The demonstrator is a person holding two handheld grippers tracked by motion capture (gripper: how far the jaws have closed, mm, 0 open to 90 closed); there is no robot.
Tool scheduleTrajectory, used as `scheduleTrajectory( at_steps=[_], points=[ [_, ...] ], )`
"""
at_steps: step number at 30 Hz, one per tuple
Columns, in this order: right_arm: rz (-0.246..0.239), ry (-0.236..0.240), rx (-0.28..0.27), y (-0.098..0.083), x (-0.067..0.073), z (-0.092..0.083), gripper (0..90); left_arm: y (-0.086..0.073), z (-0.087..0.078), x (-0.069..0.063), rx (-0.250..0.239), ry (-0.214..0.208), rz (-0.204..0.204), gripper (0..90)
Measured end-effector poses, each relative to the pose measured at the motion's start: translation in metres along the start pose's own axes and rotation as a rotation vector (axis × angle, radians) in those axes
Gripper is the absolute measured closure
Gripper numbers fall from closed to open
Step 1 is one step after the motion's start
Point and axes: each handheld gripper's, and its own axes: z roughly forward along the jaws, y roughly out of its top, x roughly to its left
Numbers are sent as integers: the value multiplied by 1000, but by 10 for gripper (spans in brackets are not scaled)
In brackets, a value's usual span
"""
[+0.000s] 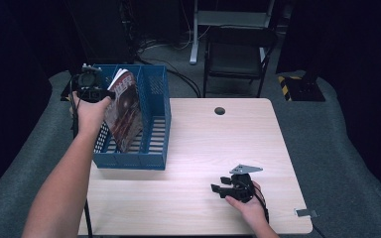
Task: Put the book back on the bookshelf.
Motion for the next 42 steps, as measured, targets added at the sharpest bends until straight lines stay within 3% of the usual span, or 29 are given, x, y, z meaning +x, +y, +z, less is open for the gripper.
scheduleTrajectory(
  at_steps=[20, 36, 42],
  points=[
    [2, 1, 5, 0, 0, 0, 442, -12, 8, 0, -2, 8, 15, 834],
    [2, 0, 5, 0, 0, 1, 439, -16, 3, -1, -15, -43, 7, 799],
    [-1, 1, 5, 0, 0, 1, 439, -16, -2, 0, 4, -62, 16, 788]
  ],
)
